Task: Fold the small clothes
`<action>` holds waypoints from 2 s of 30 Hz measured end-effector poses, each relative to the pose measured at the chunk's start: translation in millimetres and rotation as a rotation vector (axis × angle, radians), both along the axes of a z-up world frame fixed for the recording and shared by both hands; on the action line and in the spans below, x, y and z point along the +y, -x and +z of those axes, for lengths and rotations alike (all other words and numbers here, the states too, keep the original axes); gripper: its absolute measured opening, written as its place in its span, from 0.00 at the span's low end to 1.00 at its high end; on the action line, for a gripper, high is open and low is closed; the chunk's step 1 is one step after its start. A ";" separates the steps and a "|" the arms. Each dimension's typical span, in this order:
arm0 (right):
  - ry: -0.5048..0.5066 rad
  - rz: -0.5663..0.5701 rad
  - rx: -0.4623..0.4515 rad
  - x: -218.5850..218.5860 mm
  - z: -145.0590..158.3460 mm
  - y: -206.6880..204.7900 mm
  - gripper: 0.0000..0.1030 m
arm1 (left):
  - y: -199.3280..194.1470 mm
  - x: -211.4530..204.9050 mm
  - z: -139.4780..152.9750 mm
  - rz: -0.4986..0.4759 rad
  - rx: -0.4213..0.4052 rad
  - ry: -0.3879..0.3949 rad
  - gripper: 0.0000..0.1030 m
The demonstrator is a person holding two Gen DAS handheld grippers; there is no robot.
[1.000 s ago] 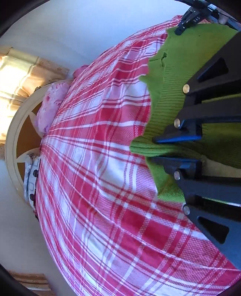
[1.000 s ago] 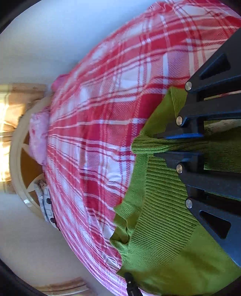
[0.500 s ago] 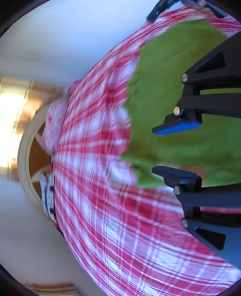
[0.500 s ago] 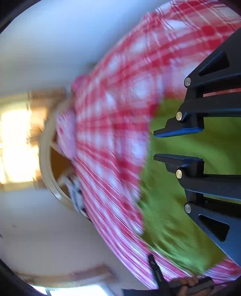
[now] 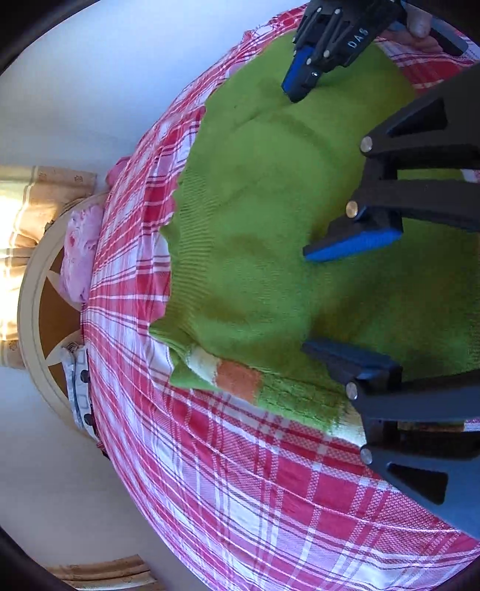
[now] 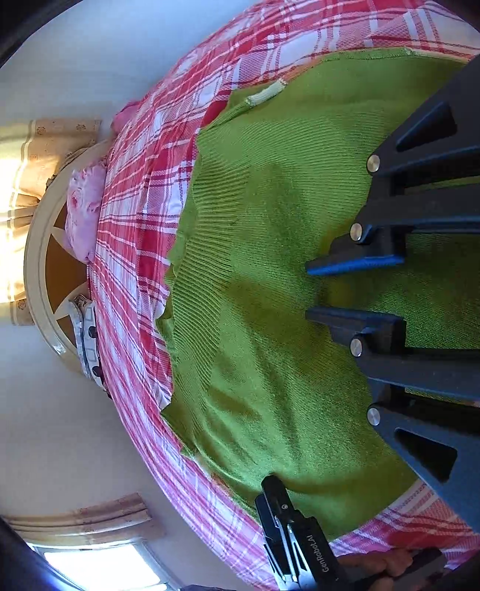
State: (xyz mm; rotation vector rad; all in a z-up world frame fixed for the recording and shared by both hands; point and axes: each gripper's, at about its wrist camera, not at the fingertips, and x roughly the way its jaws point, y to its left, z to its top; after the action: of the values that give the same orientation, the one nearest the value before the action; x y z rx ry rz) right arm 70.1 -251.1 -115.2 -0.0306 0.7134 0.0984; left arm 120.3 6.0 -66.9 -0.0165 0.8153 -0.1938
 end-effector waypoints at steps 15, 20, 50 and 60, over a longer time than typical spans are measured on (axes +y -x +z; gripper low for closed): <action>0.004 0.062 0.007 71.6 -12.6 33.4 0.18 | 96.5 86.8 13.9 0.235 -0.082 0.085 0.78; -0.021 0.064 -0.007 66.7 -14.5 37.1 0.18 | 104.3 90.4 -1.3 0.264 -0.041 0.108 0.78; -0.049 0.068 -0.016 57.6 10.8 29.2 0.20 | 40.1 56.1 -20.6 0.350 0.004 0.328 0.53; -0.089 0.033 -0.033 61.3 42.1 -42.8 0.20 | 32.1 58.5 -20.3 0.336 0.012 0.332 0.53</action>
State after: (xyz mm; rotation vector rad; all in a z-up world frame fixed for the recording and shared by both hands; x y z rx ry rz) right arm 112.9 -189.8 -73.1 0.0407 0.6752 0.1607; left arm 88.2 64.5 -87.2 -0.4648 0.7731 -0.0098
